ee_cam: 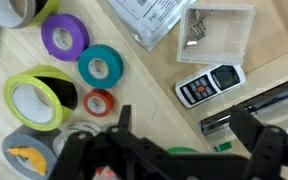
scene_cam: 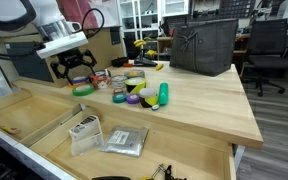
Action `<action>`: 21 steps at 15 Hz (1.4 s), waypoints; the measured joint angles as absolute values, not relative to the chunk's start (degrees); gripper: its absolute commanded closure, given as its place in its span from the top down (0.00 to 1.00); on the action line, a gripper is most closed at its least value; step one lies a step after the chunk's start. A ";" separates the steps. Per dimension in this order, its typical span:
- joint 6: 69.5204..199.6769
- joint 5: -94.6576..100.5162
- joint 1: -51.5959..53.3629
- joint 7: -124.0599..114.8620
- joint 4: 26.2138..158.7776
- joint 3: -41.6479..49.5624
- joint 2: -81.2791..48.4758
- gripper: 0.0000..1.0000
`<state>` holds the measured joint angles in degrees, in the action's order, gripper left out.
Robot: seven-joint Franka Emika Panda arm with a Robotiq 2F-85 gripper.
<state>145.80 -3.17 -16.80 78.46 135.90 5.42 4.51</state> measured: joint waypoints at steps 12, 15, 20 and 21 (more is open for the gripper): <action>145.69 -2.38 -5.07 86.36 156.02 9.31 18.71 1.00; 145.52 -2.24 -3.91 86.08 157.28 9.30 18.39 1.00; 145.48 1.13 -3.36 82.29 158.25 8.63 15.23 1.00; 145.49 2.14 -3.36 80.66 158.26 8.42 13.98 1.00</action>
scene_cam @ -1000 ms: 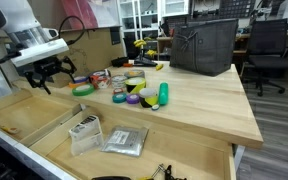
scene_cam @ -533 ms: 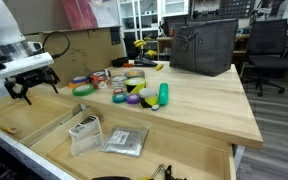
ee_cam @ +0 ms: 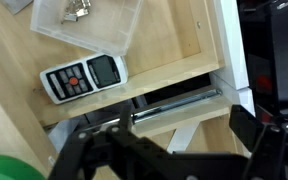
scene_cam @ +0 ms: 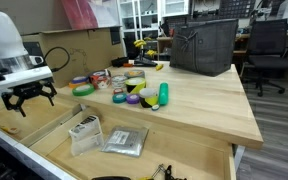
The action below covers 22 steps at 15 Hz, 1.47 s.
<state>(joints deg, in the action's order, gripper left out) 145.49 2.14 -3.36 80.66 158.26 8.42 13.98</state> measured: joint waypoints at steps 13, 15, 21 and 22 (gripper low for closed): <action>147.48 7.20 -7.92 67.90 149.29 8.84 -7.88 1.00; 147.56 7.21 -9.16 66.58 146.69 8.86 -11.14 1.00; 147.74 7.90 -11.61 63.57 141.46 8.87 -18.04 1.00; 147.74 7.90 -12.10 63.57 141.20 8.87 -18.27 1.00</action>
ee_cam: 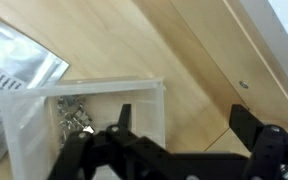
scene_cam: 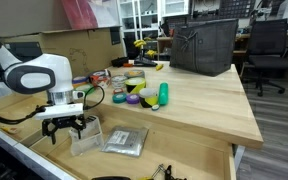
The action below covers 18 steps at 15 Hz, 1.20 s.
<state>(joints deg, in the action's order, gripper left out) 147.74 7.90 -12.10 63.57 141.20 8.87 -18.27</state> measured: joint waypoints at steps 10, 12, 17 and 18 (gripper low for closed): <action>147.73 5.97 -19.04 70.03 141.56 8.74 -14.31 1.00; 147.70 5.53 -19.78 71.72 142.20 8.87 -13.01 1.00; 147.70 6.04 -19.65 71.33 142.80 9.28 -12.96 1.00; 147.70 6.30 -19.56 70.83 142.81 9.37 -13.26 1.00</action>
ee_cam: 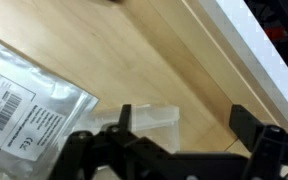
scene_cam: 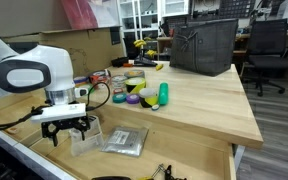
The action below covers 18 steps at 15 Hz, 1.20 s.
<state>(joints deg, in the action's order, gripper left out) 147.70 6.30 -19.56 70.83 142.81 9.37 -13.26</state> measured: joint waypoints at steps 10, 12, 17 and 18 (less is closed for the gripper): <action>149.48 12.74 -17.27 57.50 141.04 11.26 -18.36 1.00; 152.17 12.79 -16.32 53.39 140.08 11.12 -20.04 1.00; 157.98 12.13 -15.44 46.06 136.99 9.07 -23.97 1.00; 158.98 11.99 -15.57 45.46 136.58 8.57 -24.33 1.00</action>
<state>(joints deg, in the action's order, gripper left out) 158.98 11.99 -15.57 45.46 136.58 8.57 -24.33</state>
